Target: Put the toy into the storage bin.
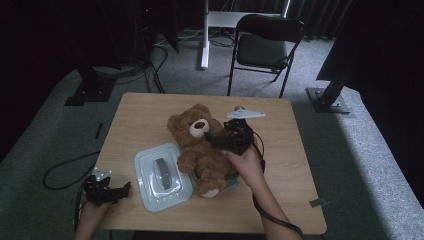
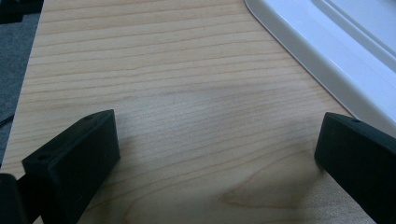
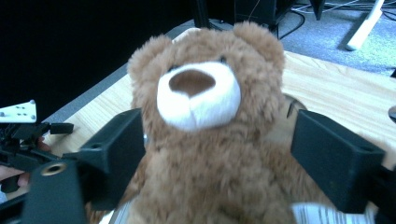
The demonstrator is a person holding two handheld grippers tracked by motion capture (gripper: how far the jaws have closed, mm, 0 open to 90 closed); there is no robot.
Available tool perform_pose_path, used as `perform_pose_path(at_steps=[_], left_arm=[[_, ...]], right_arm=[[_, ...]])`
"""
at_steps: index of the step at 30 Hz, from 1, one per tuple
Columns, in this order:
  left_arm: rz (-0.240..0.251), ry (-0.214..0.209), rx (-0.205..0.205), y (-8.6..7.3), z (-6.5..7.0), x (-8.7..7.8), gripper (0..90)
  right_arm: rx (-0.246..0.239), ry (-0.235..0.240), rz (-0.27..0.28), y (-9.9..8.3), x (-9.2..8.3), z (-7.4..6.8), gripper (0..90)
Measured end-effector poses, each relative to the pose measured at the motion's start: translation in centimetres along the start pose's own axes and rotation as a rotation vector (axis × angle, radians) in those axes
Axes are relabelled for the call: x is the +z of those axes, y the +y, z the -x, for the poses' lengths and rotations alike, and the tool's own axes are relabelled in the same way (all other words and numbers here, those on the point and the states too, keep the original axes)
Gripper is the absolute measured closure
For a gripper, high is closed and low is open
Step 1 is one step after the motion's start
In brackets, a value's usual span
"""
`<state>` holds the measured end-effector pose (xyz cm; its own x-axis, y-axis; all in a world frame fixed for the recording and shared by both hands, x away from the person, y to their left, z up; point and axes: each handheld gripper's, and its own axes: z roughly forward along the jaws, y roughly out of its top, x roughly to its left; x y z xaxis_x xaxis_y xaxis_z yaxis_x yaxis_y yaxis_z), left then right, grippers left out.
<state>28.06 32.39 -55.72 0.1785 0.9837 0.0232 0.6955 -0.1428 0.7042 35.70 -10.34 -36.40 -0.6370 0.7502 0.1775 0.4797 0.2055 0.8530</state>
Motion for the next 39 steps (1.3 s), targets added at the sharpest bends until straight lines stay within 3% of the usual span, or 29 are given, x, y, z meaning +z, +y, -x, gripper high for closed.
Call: perform_pose_path(at_steps=[3,9,10,18,20,23,26,30,33,35,39], left_arm=[[0.001,0.0,0.0,0.0,0.0,0.0,0.5],[0.001,0.0,0.0,0.0,0.0,0.0,0.5],[0.001,0.0,0.0,0.0,0.0,0.0,0.5],[0.002,-0.002,0.002,0.0,0.0,0.0,0.6],[0.002,-0.003,0.004,0.0,-0.1,0.0,0.5],[0.0,-0.002,0.005,0.0,-0.1,0.0,0.5],[0.002,-0.002,0.003,0.0,-0.1,0.0,0.5],[0.003,-0.003,0.004,0.0,-0.1,0.0,0.6],[0.003,-0.003,0.004,0.0,-0.1,0.0,0.6],[0.003,-0.003,0.003,0.0,-0.1,0.1,0.5],[0.004,-0.004,-0.001,0.0,0.0,0.1,0.5]], right_arm=[[-0.007,0.016,-0.014,1.1,0.7,0.1,12.3],[0.0,0.002,-0.021,3.1,2.0,0.1,12.0],[-0.016,-0.007,-0.028,3.7,2.6,-0.1,12.2],[-0.018,-0.022,-0.042,5.1,4.4,-0.2,12.8],[-0.008,-0.002,-0.065,5.3,5.1,0.0,13.5],[0.033,0.006,-0.053,5.6,5.9,0.1,13.6],[0.023,-0.004,-0.062,6.0,6.9,-0.2,14.1],[0.009,-0.008,-0.103,5.8,7.9,-0.3,15.3],[0.0,-0.013,-0.178,4.5,9.5,0.0,15.3],[0.024,0.005,-0.177,3.9,9.6,0.5,15.6],[0.021,0.015,-0.204,3.1,9.4,0.8,17.4]])
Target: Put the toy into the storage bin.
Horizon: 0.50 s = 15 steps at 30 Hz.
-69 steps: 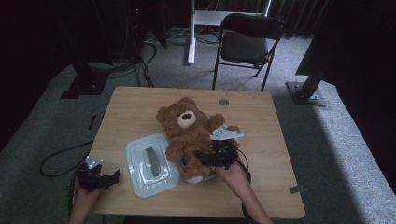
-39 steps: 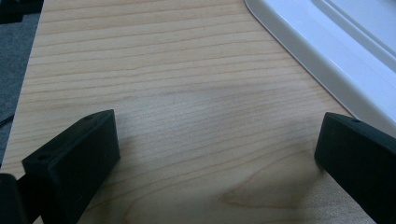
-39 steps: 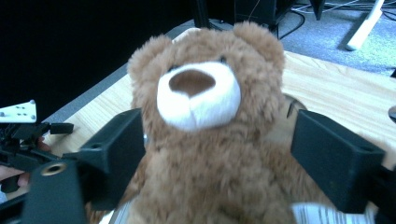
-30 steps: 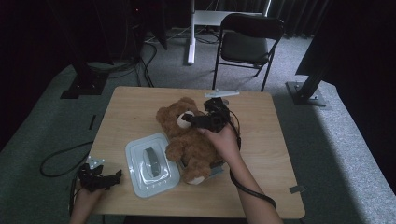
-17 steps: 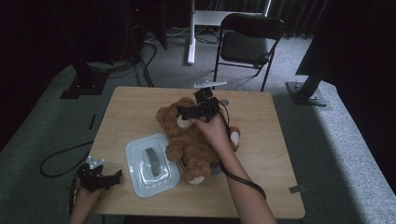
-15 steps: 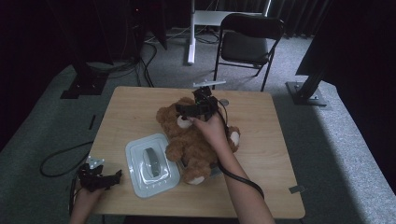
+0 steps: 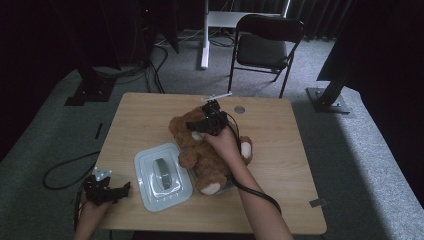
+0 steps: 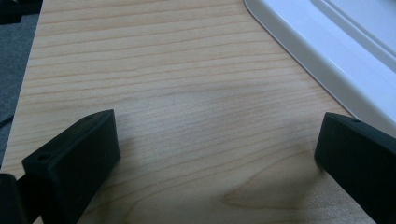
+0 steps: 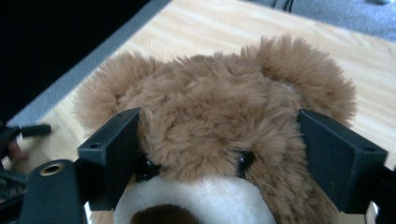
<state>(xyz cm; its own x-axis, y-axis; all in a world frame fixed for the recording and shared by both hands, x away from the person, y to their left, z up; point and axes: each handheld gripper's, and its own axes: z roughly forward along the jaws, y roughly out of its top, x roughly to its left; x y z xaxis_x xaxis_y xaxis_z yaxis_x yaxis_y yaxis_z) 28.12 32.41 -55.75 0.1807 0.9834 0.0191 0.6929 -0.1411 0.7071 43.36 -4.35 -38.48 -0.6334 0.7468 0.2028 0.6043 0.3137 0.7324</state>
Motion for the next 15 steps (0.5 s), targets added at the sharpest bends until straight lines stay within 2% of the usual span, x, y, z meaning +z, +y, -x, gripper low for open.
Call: perform_pose_path(at_steps=[4,10,13,15], left_arm=[[-0.006,0.0,0.007,0.0,0.0,0.0,0.6],[-0.006,0.0,0.007,0.0,0.0,0.0,0.6],[-0.004,0.0,0.005,0.0,0.0,0.0,0.6],[-0.004,0.0,0.004,0.0,0.0,0.0,0.5]], right_arm=[[-0.012,-0.009,-0.023,-0.7,0.2,0.1,18.6],[-0.03,-0.055,-0.076,-2.0,1.1,-0.2,21.8],[-0.015,-0.059,-0.117,-2.4,2.0,-0.1,22.4],[-0.027,-0.07,-0.162,-2.7,3.0,-0.2,22.8]])
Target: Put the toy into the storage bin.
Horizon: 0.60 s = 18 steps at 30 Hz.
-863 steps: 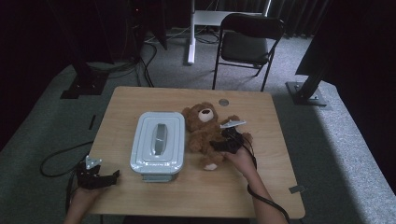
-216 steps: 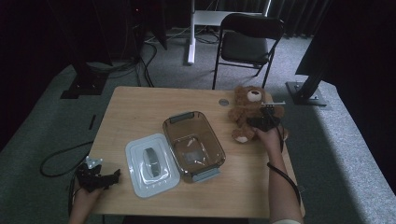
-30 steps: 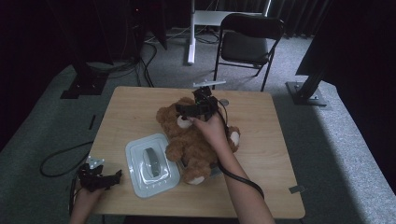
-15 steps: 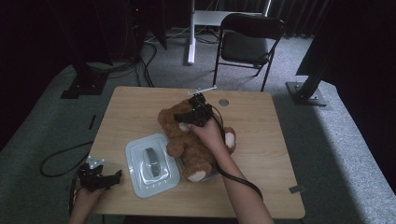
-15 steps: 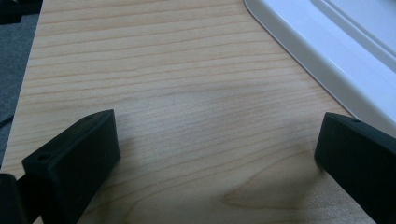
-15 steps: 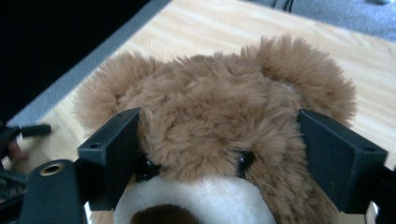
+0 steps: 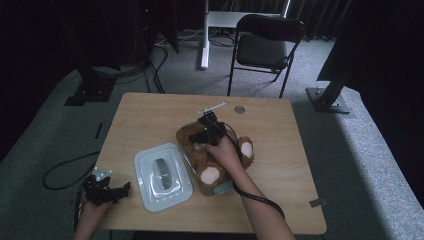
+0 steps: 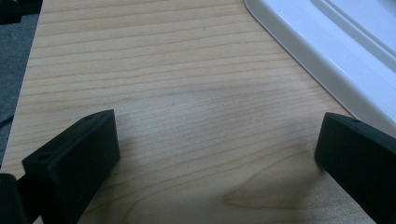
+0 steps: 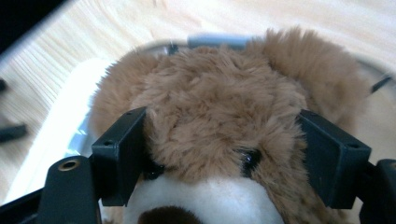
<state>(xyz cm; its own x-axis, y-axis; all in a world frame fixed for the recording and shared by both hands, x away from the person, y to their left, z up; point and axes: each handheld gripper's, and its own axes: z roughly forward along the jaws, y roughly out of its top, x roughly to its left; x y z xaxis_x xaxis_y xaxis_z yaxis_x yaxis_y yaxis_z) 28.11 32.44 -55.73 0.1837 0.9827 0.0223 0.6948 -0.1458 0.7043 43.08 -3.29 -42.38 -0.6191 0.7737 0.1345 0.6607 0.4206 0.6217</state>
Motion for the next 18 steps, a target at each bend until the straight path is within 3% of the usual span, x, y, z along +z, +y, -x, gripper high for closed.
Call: perform_pose_path(at_steps=[3,7,13,18], left_arm=[[-0.002,0.0,0.002,0.0,0.0,0.0,0.6],[0.0,0.0,0.0,0.0,0.0,0.0,0.5],[0.0,0.0,0.0,0.0,0.0,0.0,0.5],[0.0,0.0,0.0,0.0,0.0,0.0,0.6]], right_arm=[[-0.023,-0.024,-0.072,-0.2,1.7,-0.3,23.3],[0.006,-0.027,-0.131,-0.4,3.3,0.0,23.5],[0.002,-0.035,-0.131,-0.3,3.3,-0.1,22.6],[0.007,-0.031,-0.093,0.0,2.2,0.0,22.1]])
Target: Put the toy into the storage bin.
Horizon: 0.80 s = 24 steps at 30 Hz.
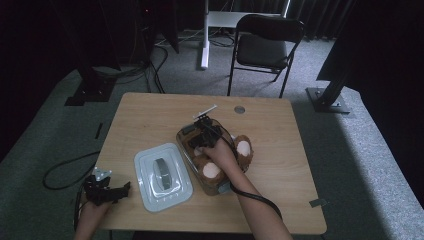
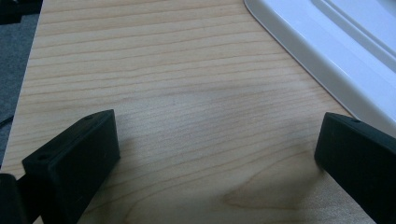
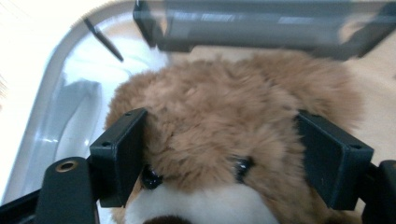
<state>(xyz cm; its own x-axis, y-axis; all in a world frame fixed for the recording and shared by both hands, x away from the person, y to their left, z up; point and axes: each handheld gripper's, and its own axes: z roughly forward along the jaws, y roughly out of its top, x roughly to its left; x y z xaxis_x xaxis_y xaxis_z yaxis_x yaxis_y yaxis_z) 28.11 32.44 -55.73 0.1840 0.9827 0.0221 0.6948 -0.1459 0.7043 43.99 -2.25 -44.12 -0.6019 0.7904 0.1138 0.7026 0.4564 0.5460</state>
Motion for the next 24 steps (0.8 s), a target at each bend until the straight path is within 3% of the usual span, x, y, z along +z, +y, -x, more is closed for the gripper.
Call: perform_pose_path(at_steps=[6,11,16,24], left_arm=[[0.0,0.0,0.0,0.0,0.0,0.0,0.5],[0.002,0.0,-0.003,0.0,0.0,0.0,0.5],[0.002,0.001,-0.001,0.0,0.0,0.0,0.6],[0.002,0.001,0.0,0.0,0.0,0.0,0.6]], right_arm=[[0.007,0.063,0.08,0.0,-2.5,0.2,24.5],[-0.018,0.121,0.168,-0.5,-6.2,0.0,24.5],[-0.033,0.101,0.216,-1.1,-8.6,0.3,24.5],[-0.005,0.071,0.239,-2.9,-10.4,2.5,24.4]])
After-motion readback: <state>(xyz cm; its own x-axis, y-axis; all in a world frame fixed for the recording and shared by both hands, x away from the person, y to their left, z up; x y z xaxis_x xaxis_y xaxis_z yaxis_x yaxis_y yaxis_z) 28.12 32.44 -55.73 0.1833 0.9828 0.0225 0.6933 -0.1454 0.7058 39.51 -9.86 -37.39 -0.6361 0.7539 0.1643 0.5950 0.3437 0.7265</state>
